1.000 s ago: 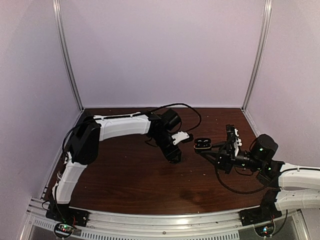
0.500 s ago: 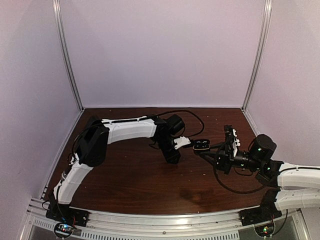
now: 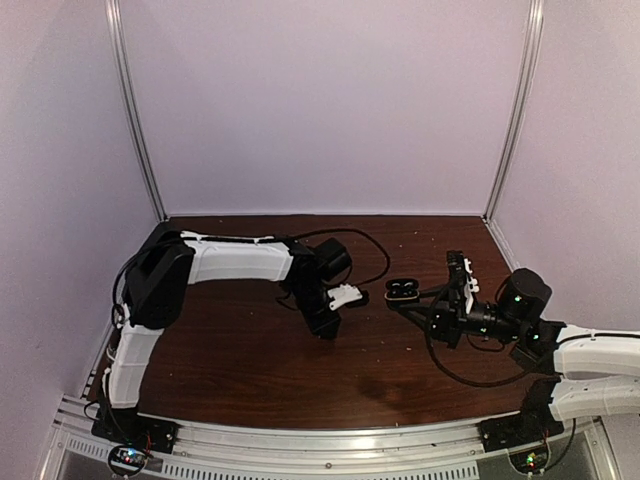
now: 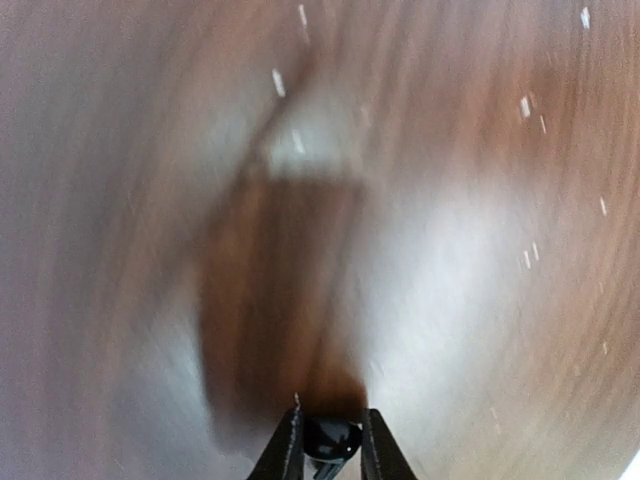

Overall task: Insert the wireless bluetooth earbuds into the charging case
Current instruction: Move the right earbud to the center of the board, then pick up the right earbud from the center of the board.

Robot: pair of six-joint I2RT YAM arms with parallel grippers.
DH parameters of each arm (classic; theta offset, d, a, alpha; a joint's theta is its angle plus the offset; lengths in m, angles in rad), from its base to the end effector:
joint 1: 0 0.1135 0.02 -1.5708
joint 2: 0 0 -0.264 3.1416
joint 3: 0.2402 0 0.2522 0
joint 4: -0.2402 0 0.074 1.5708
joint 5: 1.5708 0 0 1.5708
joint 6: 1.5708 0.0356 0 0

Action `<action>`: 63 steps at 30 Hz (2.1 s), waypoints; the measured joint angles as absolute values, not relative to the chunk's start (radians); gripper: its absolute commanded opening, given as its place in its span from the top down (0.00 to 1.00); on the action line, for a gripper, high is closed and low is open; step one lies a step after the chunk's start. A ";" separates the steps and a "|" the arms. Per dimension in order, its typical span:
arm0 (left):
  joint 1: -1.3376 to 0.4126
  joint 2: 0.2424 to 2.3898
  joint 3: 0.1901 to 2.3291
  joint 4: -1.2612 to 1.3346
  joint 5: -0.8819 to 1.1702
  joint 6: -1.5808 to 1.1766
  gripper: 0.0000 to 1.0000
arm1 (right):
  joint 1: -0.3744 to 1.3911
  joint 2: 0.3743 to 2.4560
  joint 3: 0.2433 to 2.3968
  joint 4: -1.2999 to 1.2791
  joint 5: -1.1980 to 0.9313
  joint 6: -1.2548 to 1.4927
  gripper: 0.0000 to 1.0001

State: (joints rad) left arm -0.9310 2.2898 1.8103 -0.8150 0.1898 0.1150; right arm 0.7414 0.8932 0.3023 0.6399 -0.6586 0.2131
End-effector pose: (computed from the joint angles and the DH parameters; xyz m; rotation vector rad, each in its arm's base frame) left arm 0.2744 -0.3799 0.1475 1.4993 2.5226 -0.4183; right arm 0.1279 0.1467 0.2375 -0.9561 1.3717 1.2369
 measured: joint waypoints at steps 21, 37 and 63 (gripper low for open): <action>-0.922 1.956 1.305 -0.945 0.130 -0.143 0.72 | 0.742 0.934 0.303 0.663 -0.678 0.216 1.00; -0.941 2.016 1.383 -1.101 0.060 -0.179 0.64 | 0.742 0.961 0.304 0.685 -0.685 0.218 1.00; -0.995 2.065 1.449 -1.154 0.022 -0.156 0.83 | 0.742 0.962 0.304 0.685 -0.684 0.235 1.00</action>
State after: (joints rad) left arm -0.9955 2.0655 1.4490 -1.1542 0.0219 -0.1558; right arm 0.7418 0.9615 0.3042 0.6853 -0.6842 0.2348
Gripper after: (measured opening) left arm 0.191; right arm 0.236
